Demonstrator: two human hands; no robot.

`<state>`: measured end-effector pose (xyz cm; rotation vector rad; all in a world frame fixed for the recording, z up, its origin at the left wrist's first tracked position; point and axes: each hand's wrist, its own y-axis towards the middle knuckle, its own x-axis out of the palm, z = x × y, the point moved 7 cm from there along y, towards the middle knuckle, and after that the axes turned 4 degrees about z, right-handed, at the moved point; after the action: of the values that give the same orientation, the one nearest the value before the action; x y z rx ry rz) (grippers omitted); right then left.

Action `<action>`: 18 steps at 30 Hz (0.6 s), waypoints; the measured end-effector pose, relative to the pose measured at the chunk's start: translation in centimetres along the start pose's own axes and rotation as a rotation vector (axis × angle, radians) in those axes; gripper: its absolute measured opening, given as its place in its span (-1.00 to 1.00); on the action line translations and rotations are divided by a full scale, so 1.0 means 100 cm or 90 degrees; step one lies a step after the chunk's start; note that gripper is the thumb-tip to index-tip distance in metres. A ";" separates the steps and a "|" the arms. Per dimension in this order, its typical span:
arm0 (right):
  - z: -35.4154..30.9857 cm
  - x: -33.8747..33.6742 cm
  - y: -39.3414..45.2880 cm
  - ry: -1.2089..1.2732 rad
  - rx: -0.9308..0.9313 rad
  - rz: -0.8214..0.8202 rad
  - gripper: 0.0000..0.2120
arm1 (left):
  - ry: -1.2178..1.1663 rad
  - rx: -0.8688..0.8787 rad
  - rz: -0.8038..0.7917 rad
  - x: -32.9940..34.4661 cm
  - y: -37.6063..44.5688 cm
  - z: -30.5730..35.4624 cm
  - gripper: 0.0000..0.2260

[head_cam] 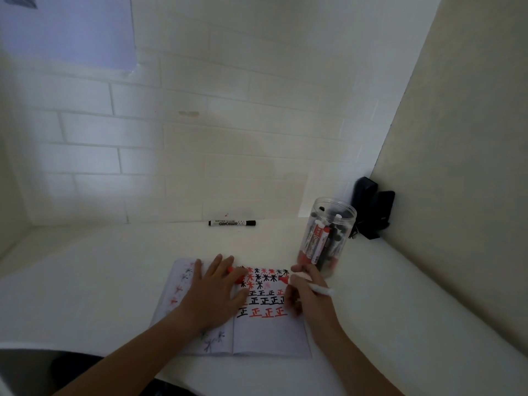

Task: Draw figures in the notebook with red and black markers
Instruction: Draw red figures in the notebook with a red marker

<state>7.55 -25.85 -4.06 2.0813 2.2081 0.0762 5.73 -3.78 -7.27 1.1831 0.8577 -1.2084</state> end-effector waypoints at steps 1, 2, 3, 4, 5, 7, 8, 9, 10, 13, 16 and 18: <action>-0.002 0.002 -0.001 -0.009 -0.005 -0.024 -0.94 | -0.002 0.005 0.005 0.000 0.000 0.000 -0.19; -0.002 0.002 -0.001 -0.022 -0.011 -0.042 -0.93 | -0.003 0.009 0.009 0.001 -0.001 -0.001 -0.18; -0.001 0.001 -0.002 -0.036 -0.014 -0.051 -0.91 | -0.004 0.011 0.010 0.001 -0.001 0.000 -0.18; 0.001 -0.002 -0.002 -0.047 -0.014 -0.049 -0.90 | -0.004 0.011 0.010 0.000 -0.001 0.000 -0.19; 0.002 -0.005 -0.003 -0.058 -0.015 -0.043 -0.91 | -0.004 0.009 0.006 0.000 -0.001 0.001 -0.20; 0.003 -0.006 -0.005 -0.082 -0.026 -0.035 -0.91 | -0.003 0.004 -0.004 -0.001 -0.002 0.001 -0.25; 0.003 -0.004 -0.006 -0.094 -0.031 -0.034 -0.91 | -0.002 0.003 -0.008 0.000 -0.002 0.001 -0.29; 0.002 -0.003 -0.007 -0.103 -0.037 -0.029 -0.90 | -0.001 0.002 -0.009 0.000 -0.002 0.001 -0.34; 0.002 -0.003 -0.008 -0.111 -0.042 -0.018 -0.88 | 0.002 0.000 -0.009 0.001 -0.002 0.000 -0.39; 0.003 -0.012 -0.013 -0.150 -0.033 0.020 -0.79 | -0.005 -0.006 -0.002 0.001 -0.002 -0.002 -0.45; 0.007 -0.025 -0.017 -0.172 -0.001 0.045 -0.76 | -0.017 -0.003 0.009 0.000 -0.001 -0.001 -0.36; 0.009 -0.031 -0.017 -0.180 0.019 0.054 -0.76 | -0.020 -0.001 0.021 -0.001 -0.002 -0.001 -0.32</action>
<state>6.14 -29.07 -4.97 2.0526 1.9681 -0.2314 5.55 -3.66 -7.25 1.1701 0.8124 -1.1961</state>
